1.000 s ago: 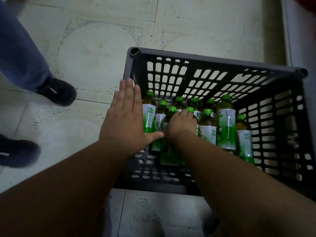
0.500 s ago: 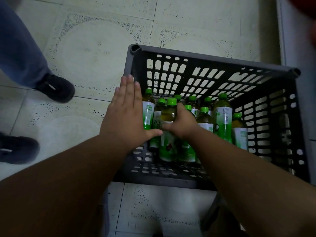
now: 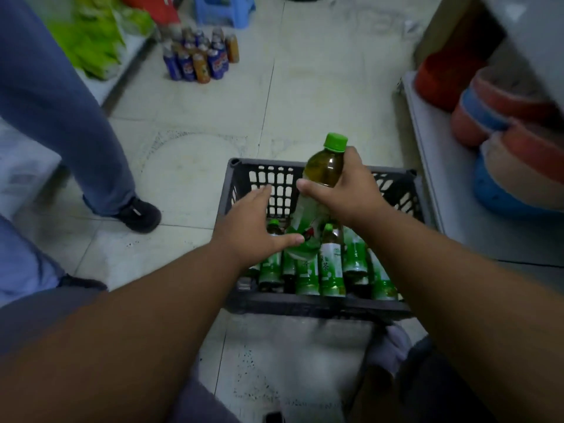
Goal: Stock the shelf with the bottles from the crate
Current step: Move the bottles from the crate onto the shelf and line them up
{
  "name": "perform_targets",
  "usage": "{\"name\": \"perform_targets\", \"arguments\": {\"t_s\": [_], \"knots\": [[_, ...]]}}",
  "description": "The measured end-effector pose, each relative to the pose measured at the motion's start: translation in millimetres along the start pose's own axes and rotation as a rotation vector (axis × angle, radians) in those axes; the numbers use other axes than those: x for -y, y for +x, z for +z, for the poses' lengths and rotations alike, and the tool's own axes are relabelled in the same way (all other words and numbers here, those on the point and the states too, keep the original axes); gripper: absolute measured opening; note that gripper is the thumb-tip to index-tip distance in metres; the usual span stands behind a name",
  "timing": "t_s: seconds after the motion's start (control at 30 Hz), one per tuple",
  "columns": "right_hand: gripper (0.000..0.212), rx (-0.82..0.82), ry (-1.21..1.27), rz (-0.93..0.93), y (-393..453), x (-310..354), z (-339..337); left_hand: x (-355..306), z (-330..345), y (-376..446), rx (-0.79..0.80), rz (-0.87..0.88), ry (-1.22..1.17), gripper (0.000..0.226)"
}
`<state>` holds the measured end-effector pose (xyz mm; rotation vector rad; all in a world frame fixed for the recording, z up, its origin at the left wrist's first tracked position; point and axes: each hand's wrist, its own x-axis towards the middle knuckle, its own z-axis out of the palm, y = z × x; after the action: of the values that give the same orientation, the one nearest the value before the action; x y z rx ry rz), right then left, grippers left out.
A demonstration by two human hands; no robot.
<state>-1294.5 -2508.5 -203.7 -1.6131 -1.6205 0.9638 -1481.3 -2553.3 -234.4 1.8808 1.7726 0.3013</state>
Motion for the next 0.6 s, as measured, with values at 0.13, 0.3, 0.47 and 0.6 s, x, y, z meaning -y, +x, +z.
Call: {"name": "perform_targets", "arguments": {"t_s": [0.13, 0.3, 0.47, 0.6], "knots": [[0.066, -0.145, 0.026, -0.110, -48, 36, -64, -66, -13, -42, -0.069, 0.058, -0.114, 0.115], [0.064, -0.278, -0.012, -0.202, -127, 70, -146, -142, -16, -91, -0.065, 0.221, -0.269, 0.112], [0.070, -0.457, -0.055, -0.170, -208, 75, -219, -222, 0, -120, 0.077, 0.425, -0.379, 0.117], [0.066, -0.635, -0.150, -0.089, -258, 62, -256, -279, 22, -130, 0.152, 0.595, -0.377, 0.104]]}}
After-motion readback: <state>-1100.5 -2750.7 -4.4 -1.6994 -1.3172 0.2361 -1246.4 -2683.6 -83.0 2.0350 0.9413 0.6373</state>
